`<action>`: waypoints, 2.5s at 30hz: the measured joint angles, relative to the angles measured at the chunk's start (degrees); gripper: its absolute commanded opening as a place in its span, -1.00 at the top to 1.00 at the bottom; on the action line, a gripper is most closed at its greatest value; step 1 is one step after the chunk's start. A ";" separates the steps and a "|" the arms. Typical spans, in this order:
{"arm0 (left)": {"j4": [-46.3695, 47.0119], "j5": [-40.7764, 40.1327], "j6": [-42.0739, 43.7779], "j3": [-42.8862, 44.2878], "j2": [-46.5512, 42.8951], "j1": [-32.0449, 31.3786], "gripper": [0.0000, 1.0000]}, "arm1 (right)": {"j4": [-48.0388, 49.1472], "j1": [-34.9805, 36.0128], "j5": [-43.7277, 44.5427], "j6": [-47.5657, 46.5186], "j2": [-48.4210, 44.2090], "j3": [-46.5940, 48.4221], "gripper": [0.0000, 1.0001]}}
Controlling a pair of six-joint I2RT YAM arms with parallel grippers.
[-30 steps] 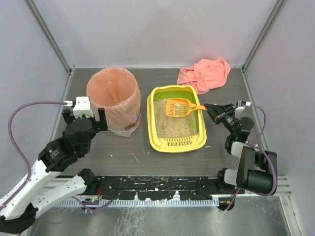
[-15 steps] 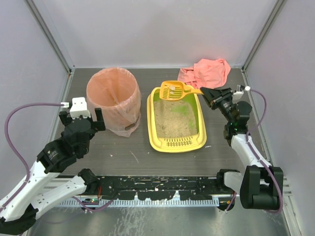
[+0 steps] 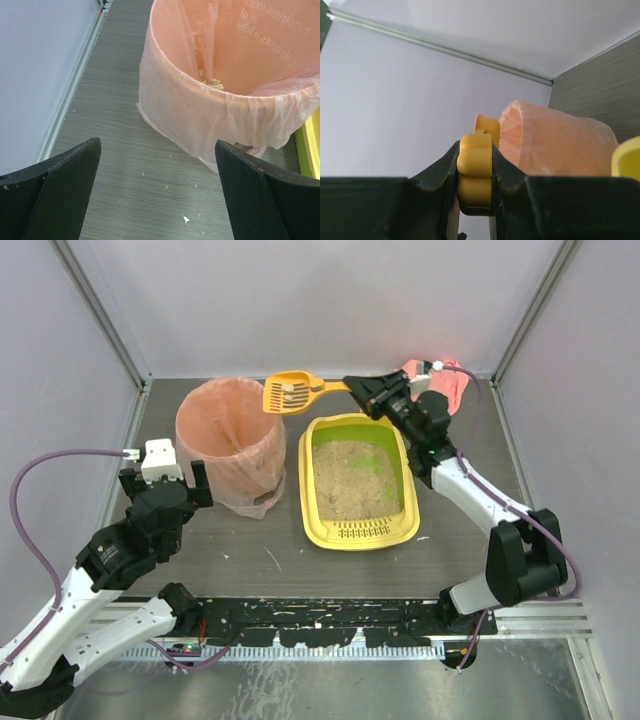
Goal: Clean the litter box
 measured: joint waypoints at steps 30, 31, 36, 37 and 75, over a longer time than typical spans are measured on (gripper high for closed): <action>-0.57 -0.39 -1.36 0.00 -0.39 1.77 -0.96 | -4.00 13.25 -14.88 -51.60 18.58 31.65 0.91; -0.61 -0.39 -1.38 0.00 -0.35 1.81 -0.96 | -5.38 13.75 -15.04 -53.46 18.58 32.26 0.94; -0.63 -0.37 -1.42 0.00 -0.02 1.92 -0.96 | -10.62 16.04 -14.84 -61.48 18.58 34.03 0.99; -0.63 -0.35 -1.42 0.00 0.07 1.99 -0.96 | -11.32 16.52 -14.67 -62.77 18.58 34.16 0.99; -0.28 3.61 -0.66 -0.02 1.33 2.89 -0.96 | -18.58 5.38 -5.31 -46.95 -15.17 12.00 0.99</action>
